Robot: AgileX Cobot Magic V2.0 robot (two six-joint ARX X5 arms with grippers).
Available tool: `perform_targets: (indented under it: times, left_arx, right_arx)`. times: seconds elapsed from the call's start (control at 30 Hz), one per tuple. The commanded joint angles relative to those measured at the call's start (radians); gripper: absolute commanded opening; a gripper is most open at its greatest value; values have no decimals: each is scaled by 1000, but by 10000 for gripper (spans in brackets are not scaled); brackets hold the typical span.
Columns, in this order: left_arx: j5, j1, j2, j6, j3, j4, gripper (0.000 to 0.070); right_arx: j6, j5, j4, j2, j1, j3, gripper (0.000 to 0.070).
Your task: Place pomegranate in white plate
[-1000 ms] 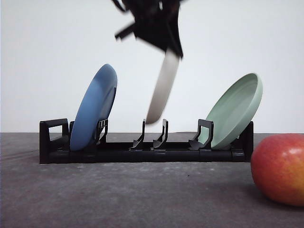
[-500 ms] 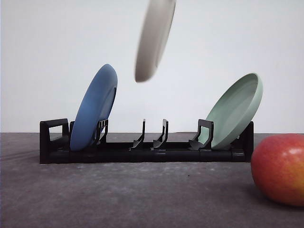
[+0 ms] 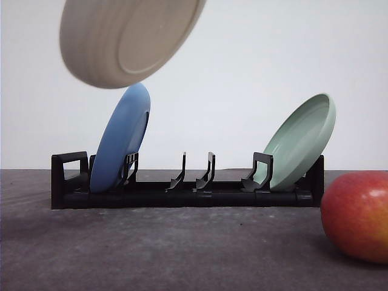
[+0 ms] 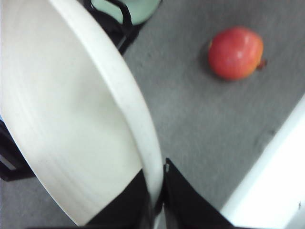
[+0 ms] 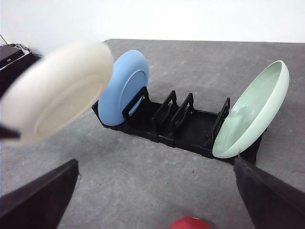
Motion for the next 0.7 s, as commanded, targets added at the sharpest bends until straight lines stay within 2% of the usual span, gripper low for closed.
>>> perform_targets:
  times: [0.0, 0.1, 0.2, 0.33, 0.43, 0.67]
  left_arx:
    - [-35, -47, 15, -58, -36, -1, 0]
    - [-89, -97, 17, -84, -150, 29, 0]
    - [-139, -118, 21, -90, -281, 120, 0]
    - [-163, -118, 60, -90, -412, 240, 0]
    - [-179, -118, 123, -82, -461, 295, 0]
    - [-176, -132, 301, -46, -466, 356, 0]
  right_arx:
    - [-4, -1, 10, 3, -1, 16, 665]
    - [-5, -1, 10, 3, -1, 16, 665]
    - [-5, -1, 10, 3, -1, 16, 665]
    - [-5, -1, 11, 3, -1, 16, 665]
    - [-5, -1, 11, 3, -1, 16, 665]
    - [-4, -1, 11, 3, -1, 16, 665]
